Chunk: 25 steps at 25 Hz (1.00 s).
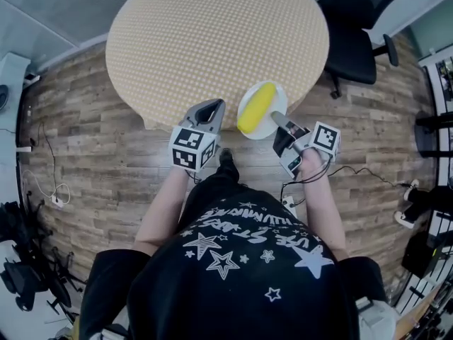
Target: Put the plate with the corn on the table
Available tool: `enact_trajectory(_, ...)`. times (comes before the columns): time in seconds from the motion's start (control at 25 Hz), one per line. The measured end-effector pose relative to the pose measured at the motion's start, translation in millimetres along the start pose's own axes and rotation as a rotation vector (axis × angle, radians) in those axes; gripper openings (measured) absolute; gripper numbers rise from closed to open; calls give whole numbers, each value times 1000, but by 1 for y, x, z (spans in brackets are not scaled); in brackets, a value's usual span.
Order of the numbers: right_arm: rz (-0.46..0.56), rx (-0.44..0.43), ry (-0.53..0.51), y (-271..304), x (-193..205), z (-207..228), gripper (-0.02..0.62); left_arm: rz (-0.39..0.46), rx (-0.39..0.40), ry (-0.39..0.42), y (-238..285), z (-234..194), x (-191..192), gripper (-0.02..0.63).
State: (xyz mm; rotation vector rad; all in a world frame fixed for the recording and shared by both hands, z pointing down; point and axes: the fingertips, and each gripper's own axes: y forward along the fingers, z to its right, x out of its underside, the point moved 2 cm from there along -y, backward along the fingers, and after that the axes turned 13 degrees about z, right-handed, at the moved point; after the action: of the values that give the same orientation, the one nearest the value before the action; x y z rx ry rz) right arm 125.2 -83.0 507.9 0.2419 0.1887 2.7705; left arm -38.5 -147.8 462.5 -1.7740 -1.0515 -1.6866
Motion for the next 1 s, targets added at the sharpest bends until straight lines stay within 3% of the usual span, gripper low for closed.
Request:
enact_trajectory(0.56,49,61,-25,69,-38,9,48,-20,68,-19,60,-60,-4,8)
enact_trajectory(0.8,87,72,-6,77,-46,13,48,-27,104,-14,77,-65,-5,8)
enact_trajectory(1.0,61,87,-11,80,-59,18,48,-42,91,-21,89,-64,-4,8)
